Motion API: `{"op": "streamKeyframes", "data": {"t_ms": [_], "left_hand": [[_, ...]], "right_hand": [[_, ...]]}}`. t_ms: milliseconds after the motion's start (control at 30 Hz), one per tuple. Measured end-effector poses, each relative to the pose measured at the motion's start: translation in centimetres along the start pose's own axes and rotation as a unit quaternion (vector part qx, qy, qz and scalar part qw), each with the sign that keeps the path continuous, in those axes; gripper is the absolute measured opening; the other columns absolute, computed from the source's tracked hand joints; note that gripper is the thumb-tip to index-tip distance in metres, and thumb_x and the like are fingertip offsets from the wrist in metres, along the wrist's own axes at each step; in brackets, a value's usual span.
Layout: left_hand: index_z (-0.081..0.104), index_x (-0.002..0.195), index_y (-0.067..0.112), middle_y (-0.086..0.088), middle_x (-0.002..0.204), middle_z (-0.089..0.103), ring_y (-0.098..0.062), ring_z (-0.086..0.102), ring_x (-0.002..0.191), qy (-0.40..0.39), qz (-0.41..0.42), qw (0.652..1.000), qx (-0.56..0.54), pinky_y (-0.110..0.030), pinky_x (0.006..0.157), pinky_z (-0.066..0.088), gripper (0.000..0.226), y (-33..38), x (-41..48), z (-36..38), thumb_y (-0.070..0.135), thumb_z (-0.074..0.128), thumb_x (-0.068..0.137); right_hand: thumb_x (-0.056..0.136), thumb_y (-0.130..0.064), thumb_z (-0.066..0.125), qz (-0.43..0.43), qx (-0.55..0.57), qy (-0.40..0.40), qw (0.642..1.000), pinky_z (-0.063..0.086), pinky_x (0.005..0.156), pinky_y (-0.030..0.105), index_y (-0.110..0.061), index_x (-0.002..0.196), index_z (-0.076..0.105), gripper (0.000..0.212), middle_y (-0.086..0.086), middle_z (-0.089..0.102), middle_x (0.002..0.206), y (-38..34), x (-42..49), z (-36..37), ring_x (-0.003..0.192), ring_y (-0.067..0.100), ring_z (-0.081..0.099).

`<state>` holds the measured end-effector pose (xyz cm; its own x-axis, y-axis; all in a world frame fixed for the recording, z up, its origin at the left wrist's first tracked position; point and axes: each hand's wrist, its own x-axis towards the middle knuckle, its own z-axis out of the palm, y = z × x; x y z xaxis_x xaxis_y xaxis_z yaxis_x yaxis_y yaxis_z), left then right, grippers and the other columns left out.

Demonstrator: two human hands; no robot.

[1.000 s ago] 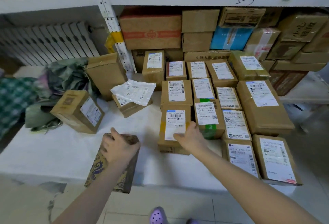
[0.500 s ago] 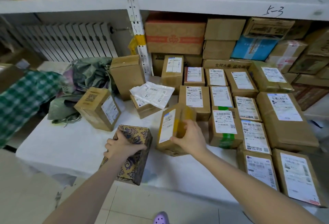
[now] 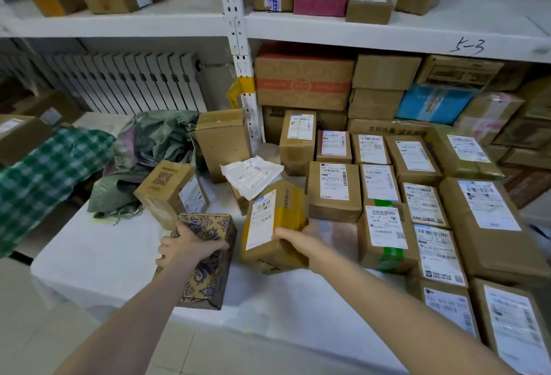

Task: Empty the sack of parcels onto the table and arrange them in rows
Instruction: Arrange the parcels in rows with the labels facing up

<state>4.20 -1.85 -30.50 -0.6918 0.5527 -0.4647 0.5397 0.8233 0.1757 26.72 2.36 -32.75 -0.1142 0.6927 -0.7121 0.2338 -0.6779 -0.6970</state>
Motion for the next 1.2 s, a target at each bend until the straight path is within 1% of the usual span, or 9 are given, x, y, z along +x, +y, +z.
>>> {"op": "streamKeyframes", "data": {"t_ms": [233, 400, 500, 600, 700, 800, 900, 1000, 1200], "left_hand": [[0.027, 0.141, 0.019, -0.019, 0.138, 0.036, -0.038, 0.035, 0.130, -0.018, 0.065, 0.997, 0.039, -0.047, 0.107, 0.034, 0.100, 1.2, 3.2, -1.3, 0.062, 0.067, 0.060], [0.033, 0.144, 0.014, -0.019, 0.144, 0.035, -0.038, 0.039, 0.132, -0.010, 0.215, 0.975, -0.062, -0.044, 0.102, 0.044, 0.065, 6.4, 5.8, -2.5, 0.033, 0.060, 0.088], [0.039, 0.142, 0.016, -0.014, 0.141, 0.047, -0.036, 0.044, 0.131, -0.056, 0.224, 0.966, -0.119, -0.041, 0.101, 0.043, 0.052, 9.0, 8.0, -2.2, 0.028, 0.054, 0.093], [0.052, 0.134, 0.014, -0.012, 0.141, 0.050, -0.032, 0.050, 0.125, -0.166, 0.160, 0.943, -0.240, -0.040, 0.106, 0.042, 0.043, 10.0, 9.4, -1.3, 0.018, 0.057, 0.091], [0.051, 0.131, 0.012, -0.018, 0.144, 0.036, -0.036, 0.039, 0.130, -0.065, 0.148, 0.970, -0.184, -0.041, 0.107, 0.039, 0.045, 9.9, 10.1, -0.7, 0.020, 0.061, 0.088], [0.052, 0.131, 0.006, -0.017, 0.141, 0.038, -0.032, 0.038, 0.131, 0.058, 0.319, 0.922, -0.212, -0.037, 0.107, 0.032, 0.040, 10.3, 10.1, -1.8, 0.018, 0.052, 0.093], [0.063, 0.124, 0.011, -0.009, 0.130, 0.058, -0.021, 0.049, 0.122, -0.058, 0.477, 0.856, -0.191, -0.036, 0.109, 0.032, 0.049, 11.1, 10.3, -1.5, 0.035, 0.033, 0.094], [0.062, 0.125, 0.019, -0.005, 0.140, 0.050, -0.028, 0.030, 0.141, -0.098, 0.445, 0.890, 0.018, -0.049, 0.116, 0.020, 0.065, 10.9, 12.5, -0.2, 0.052, 0.019, 0.091], [0.055, 0.122, 0.015, -0.007, 0.132, 0.049, -0.030, 0.046, 0.124, -0.011, 0.366, 0.929, 0.055, -0.049, 0.103, 0.041, 0.033, 10.7, 12.3, 0.0, 0.031, 0.044, 0.095]], "right_hand": [[0.083, -0.016, 0.066, 0.065, -0.019, -0.109, 0.992, 0.036, 0.053, 0.021, -0.016, 0.089, 0.059, 0.010, 0.001, 0.051, 0.083, -1.1, 2.6, 1.6, 0.075, 0.012, 0.047], [0.079, -0.022, 0.072, -0.078, -0.270, 0.107, 0.954, 0.045, 0.096, 0.034, -0.006, 0.136, 0.040, 0.067, 0.012, 0.044, 0.136, -6.3, 4.7, 3.4, 0.123, 0.029, 0.048], [0.084, -0.024, 0.063, -0.173, -0.291, 0.171, 0.925, 0.045, 0.095, 0.038, -0.010, 0.136, 0.039, 0.059, 0.012, 0.048, 0.132, -9.5, 6.4, 4.3, 0.121, 0.031, 0.050], [0.090, -0.024, 0.054, -0.183, -0.287, 0.130, 0.931, 0.048, 0.093, 0.036, -0.012, 0.120, 0.058, 0.032, 0.007, 0.063, 0.120, -10.1, 8.7, 4.7, 0.114, 0.027, 0.058], [0.092, -0.007, 0.047, -0.233, -0.271, 0.032, 0.933, 0.048, 0.091, 0.029, -0.021, 0.092, 0.069, 0.026, -0.003, 0.068, 0.109, -10.3, 8.7, 5.7, 0.103, 0.014, 0.061], [0.087, 0.006, 0.043, -0.252, -0.292, -0.068, 0.920, 0.050, 0.094, 0.036, -0.026, 0.069, 0.061, 0.040, -0.007, 0.064, 0.086, -11.1, 9.5, 6.4, 0.092, 0.015, 0.060], [0.083, 0.006, 0.048, -0.294, -0.339, 0.013, 0.894, 0.052, 0.088, 0.043, -0.021, 0.072, 0.062, 0.032, 0.001, 0.066, 0.088, -12.6, 11.1, 6.0, 0.093, 0.023, 0.062], [0.083, -0.007, 0.062, -0.280, -0.512, 0.137, 0.800, 0.050, 0.092, 0.039, -0.021, 0.111, 0.057, 0.032, 0.005, 0.059, 0.122, -14.3, 13.0, 4.6, 0.114, 0.025, 0.055], [0.067, -0.026, 0.083, -0.238, -0.793, 0.012, 0.561, 0.010, 0.118, 0.054, -0.017, 0.153, -0.007, 0.125, 0.009, -0.003, 0.161, -16.7, 16.6, 5.1, 0.149, 0.027, -0.002]]}}
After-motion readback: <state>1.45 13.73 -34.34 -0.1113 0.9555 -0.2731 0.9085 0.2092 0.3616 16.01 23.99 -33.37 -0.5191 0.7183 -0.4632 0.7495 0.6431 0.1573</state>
